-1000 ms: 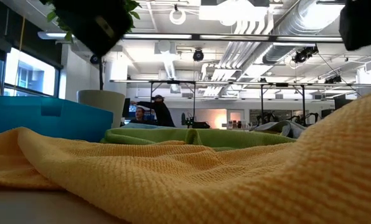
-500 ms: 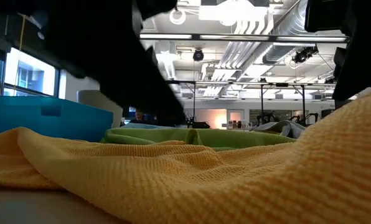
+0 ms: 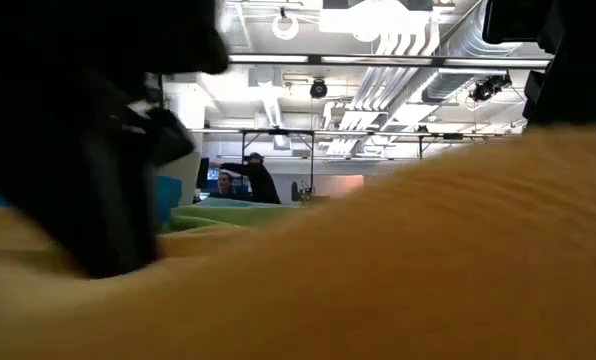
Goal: Fold microfiber towels
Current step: Move the orange microfiber towel to the bottom left of the table
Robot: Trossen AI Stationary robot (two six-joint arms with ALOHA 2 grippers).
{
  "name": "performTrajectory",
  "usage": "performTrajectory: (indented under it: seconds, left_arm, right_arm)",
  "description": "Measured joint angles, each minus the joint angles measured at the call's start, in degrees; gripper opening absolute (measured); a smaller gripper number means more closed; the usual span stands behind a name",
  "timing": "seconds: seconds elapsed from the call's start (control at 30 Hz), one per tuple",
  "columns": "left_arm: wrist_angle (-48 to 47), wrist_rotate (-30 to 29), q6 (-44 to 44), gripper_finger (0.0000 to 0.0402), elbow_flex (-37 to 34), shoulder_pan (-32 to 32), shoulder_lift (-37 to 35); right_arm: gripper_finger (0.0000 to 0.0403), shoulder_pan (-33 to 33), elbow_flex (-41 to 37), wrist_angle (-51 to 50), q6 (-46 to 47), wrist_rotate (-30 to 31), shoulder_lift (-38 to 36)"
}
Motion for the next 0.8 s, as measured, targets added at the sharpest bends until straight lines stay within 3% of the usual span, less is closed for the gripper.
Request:
performTrajectory:
  seconds: [0.2,0.4,0.53,0.8]
  left_arm:
    - [-5.82,9.8,-1.93,0.0113,1.01,-5.96,-0.02]
    - [-7.52,10.42,-2.3,0.0113,1.07,-9.07,-0.02]
    - [-8.05,12.97,-3.04,0.0113,1.05,-9.48,-0.74]
    - [-10.5,10.94,0.39,0.0113,0.92,-6.89,-2.3]
  right_arm:
    - [0.0126,0.0,0.0,-0.28,-4.52,3.77,0.0]
    - [0.0126,-0.47,0.0,-0.27,-11.86,9.87,0.0]
    - [0.0126,-1.97,0.0,-0.31,-12.12,10.25,0.0]
    - [0.0126,-5.2,0.0,1.17,-14.96,10.23,0.0]
